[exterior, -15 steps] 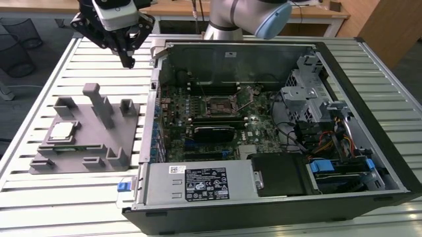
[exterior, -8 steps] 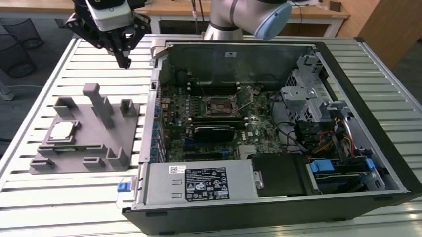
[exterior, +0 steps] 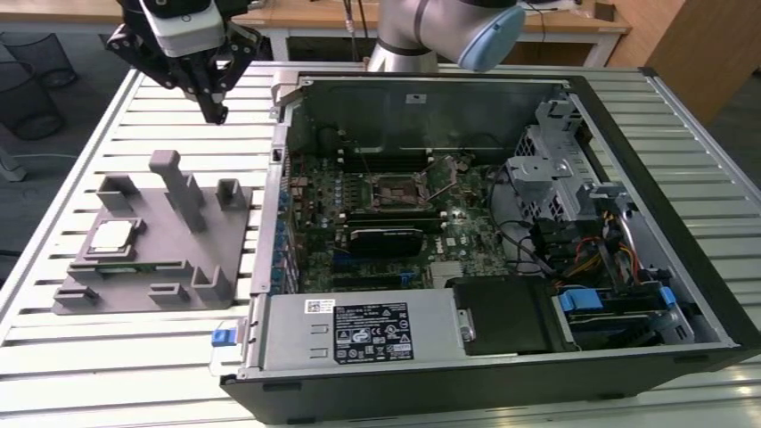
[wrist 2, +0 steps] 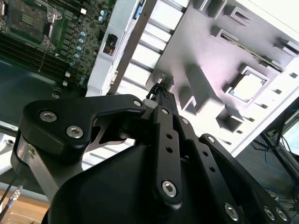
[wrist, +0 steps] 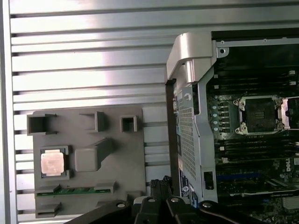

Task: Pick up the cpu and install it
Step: 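Reach for the cpu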

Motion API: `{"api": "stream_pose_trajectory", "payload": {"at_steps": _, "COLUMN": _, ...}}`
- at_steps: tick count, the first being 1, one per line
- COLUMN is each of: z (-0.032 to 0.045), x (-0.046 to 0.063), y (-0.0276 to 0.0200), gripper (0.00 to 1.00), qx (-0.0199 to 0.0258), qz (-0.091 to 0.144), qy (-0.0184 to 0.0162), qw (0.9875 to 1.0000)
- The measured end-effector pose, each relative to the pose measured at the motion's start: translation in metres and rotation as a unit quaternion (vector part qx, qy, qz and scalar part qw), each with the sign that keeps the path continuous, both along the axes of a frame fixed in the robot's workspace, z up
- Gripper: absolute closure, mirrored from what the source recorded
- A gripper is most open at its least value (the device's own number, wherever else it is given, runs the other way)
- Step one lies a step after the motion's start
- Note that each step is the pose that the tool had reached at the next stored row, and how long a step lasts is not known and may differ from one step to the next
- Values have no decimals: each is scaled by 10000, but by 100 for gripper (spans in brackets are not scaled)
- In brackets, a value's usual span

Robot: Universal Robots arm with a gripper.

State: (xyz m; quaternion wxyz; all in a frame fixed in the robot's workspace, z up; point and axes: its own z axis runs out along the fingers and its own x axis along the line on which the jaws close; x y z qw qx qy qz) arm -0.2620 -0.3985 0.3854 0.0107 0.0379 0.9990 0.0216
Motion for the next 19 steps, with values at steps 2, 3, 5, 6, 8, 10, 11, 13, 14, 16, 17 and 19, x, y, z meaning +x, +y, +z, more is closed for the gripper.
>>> {"api": "stream_pose_trajectory", "payload": {"at_steps": 2, "z": -2, "x": -23, "y": 0, "gripper": 89, "qx": 0, "qz": 0, "qy": 1, "qw": 10000}}
{"api": "stream_pose_trajectory", "payload": {"at_steps": 3, "z": -3, "x": -34, "y": 0, "gripper": 89, "qx": 0, "qz": 0, "qy": 2, "qw": 10000}}
{"api": "stream_pose_trajectory", "payload": {"at_steps": 5, "z": -5, "x": -59, "y": 1, "gripper": 89, "qx": 0, "qz": 0, "qy": 4, "qw": 10000}}
{"api": "stream_pose_trajectory", "payload": {"at_steps": 6, "z": -5, "x": -70, "y": 1, "gripper": 89, "qx": 0, "qz": 0, "qy": 5, "qw": 10000}}
{"api": "stream_pose_trajectory", "payload": {"at_steps": 8, "z": -7, "x": -94, "y": 1, "gripper": 89, "qx": 0, "qz": 0, "qy": 6, "qw": 10000}}
{"api": "stream_pose_trajectory", "payload": {"at_steps": 10, "z": -9, "x": -118, "y": 2, "gripper": 89, "qx": 0, "qz": 0, "qy": 7, "qw": 10000}}
{"api": "stream_pose_trajectory", "payload": {"at_steps": 11, "z": -10, "x": -131, "y": 2, "gripper": 89, "qx": 0, "qz": 0, "qy": 8, "qw": 10000}}
{"api": "stream_pose_trajectory", "payload": {"at_steps": 13, "z": -11, "x": -155, "y": 2, "gripper": 89, "qx": 0, "qz": 0, "qy": 10, "qw": 10000}}
{"api": "stream_pose_trajectory", "payload": {"at_steps": 14, "z": -12, "x": -168, "y": 2, "gripper": 89, "qx": 0, "qz": 0, "qy": 10, "qw": 10000}}
{"api": "stream_pose_trajectory", "payload": {"at_steps": 16, "z": -13, "x": -200, "y": 3, "gripper": 89, "qx": 0, "qz": 0, "qy": 11, "qw": 10000}}
{"api": "stream_pose_trajectory", "payload": {"at_steps": 17, "z": -14, "x": -217, "y": 2, "gripper": 89, "qx": 0, "qz": 0, "qy": 11, "qw": 10000}}
{"api": "stream_pose_trajectory", "payload": {"at_steps": 19, "z": -16, "x": -256, "y": 3, "gripper": 89, "qx": 0, "qz": 0, "qy": 12, "qw": 10000}}
